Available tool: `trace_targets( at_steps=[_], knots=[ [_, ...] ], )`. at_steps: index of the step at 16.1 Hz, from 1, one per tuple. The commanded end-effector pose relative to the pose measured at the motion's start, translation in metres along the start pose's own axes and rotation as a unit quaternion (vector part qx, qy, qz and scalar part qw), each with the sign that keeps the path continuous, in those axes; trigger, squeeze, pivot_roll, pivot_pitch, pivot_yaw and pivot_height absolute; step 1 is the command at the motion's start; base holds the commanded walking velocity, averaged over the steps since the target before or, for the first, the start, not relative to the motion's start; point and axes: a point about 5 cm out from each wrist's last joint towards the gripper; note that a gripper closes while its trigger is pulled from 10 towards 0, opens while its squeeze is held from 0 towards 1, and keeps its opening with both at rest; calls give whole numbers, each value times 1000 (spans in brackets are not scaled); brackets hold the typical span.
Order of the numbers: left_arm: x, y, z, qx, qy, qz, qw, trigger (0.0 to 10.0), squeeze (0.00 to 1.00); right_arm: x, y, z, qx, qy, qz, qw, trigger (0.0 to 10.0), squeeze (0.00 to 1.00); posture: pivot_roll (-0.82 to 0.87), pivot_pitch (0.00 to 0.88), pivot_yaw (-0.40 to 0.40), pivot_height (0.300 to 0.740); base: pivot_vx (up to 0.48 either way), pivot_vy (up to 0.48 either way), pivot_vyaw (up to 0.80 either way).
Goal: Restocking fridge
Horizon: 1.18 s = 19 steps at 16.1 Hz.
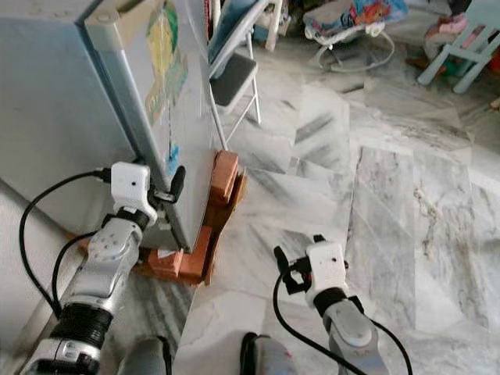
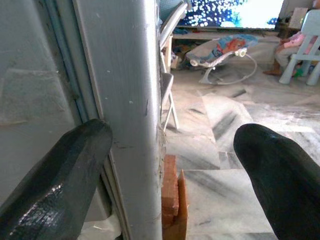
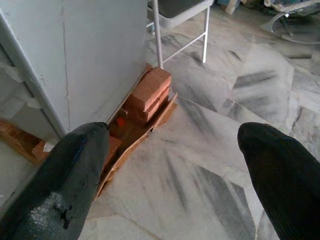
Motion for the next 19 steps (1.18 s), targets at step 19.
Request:
trace_targets(
  at_steps=[19],
  knots=[
    [104,72,-8,53,-274,47,959,10000,0,-13,-24,32,-63,162,17,985,10000,0,63,146,-60,740,0,0,0]
  ],
)
Point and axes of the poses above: a point about 5 cm out from each wrist's last joint towards the gripper, its own z axis pointing back from the gripper into the wrist, its own y axis along the axis of the wrist's last joint, x = y × z, and after that the axes turned 1 degree about z, right-handed
